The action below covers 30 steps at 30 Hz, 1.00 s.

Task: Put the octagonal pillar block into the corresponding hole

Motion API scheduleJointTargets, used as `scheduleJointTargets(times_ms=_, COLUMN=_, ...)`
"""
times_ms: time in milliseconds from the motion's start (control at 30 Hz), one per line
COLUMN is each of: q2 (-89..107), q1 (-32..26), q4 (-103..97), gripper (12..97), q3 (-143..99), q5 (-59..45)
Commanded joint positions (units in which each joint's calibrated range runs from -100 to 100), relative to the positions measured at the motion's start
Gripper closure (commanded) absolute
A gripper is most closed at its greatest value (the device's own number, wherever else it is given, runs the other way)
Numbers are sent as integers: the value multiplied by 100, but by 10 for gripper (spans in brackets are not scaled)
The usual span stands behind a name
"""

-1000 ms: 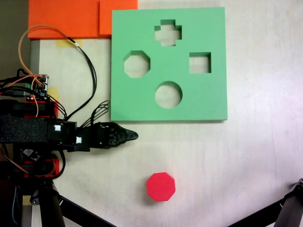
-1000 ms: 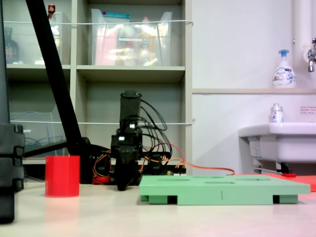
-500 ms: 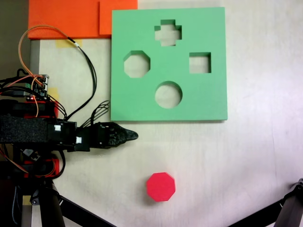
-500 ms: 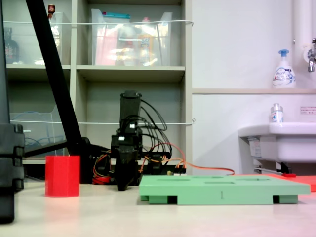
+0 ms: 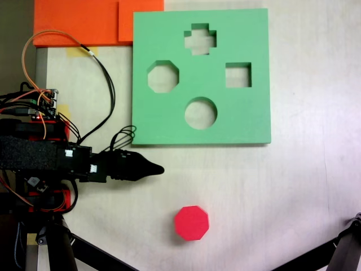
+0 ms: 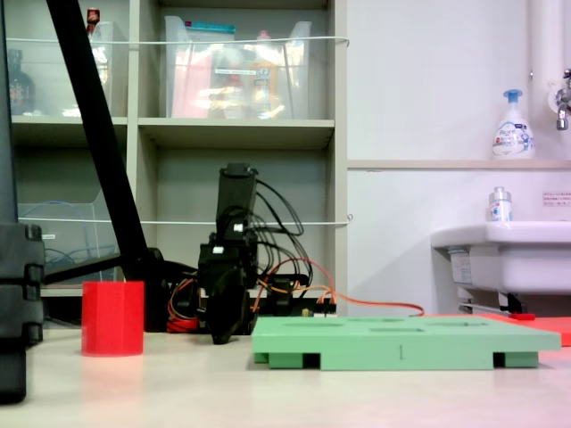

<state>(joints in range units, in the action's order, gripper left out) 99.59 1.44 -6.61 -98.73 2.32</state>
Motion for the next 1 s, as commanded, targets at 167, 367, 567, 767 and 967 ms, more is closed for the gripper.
scheduleJointTargets(times_ms=167, q2=41, q1=342, q4=377, gripper=625, q3=-127, q5=855)
scheduleJointTargets(times_ms=367, q2=41, q1=664, q4=3362, gripper=658, q3=2186, q5=2432)
scheduleJointTargets(times_ms=567, q2=41, q1=352, q4=5259, gripper=681, q3=4020, q5=3663)
scheduleJointTargets(times_ms=767, q2=41, q1=156, q4=6539, gripper=693, q3=5725, q5=4176)
scheduleJointTargets(times_ms=967, q2=-699, q1=93, q4=7984, gripper=662, q3=8078, q5=4176)
